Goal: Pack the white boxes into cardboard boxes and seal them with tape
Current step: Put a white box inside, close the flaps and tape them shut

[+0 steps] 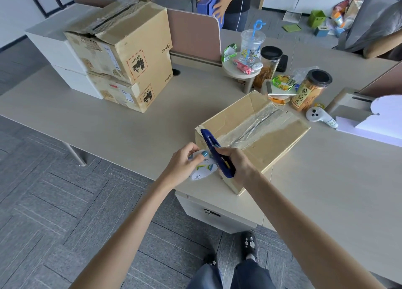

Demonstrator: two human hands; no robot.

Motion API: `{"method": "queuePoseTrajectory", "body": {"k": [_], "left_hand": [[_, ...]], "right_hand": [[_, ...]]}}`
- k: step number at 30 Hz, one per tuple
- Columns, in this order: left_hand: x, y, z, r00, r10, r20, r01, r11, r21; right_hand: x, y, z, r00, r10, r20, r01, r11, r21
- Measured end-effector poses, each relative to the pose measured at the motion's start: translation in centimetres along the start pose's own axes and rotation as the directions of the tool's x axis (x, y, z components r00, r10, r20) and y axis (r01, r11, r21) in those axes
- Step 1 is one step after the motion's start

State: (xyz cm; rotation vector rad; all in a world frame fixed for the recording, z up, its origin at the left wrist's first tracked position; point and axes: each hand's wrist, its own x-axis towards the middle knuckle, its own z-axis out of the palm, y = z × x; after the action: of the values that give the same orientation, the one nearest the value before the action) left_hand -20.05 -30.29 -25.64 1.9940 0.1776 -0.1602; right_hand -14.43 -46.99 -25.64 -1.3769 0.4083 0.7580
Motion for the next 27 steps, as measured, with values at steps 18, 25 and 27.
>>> {"method": "queuePoseTrajectory", "body": {"k": [18,25,27], "left_hand": [[4.8,-9.1,1.2,0.979,-0.167,-0.117,0.197,0.922,0.334],[6.7,-10.8,3.7,0.960,-0.195,-0.200,0.268,0.840,0.471],[6.9,-10.5,4.3,0.958,-0.179,-0.222,0.271,0.818,0.508]], "right_hand": [[5.4,0.0,-4.6,0.705,-0.671,0.231,0.388,0.092,-0.917],[6.6,0.3,-5.7,0.647,-0.692,0.320,0.423,-0.023,-0.906],[6.9,0.2,-6.0,0.637,-0.689,0.345,0.438,-0.045,-0.898]]}}
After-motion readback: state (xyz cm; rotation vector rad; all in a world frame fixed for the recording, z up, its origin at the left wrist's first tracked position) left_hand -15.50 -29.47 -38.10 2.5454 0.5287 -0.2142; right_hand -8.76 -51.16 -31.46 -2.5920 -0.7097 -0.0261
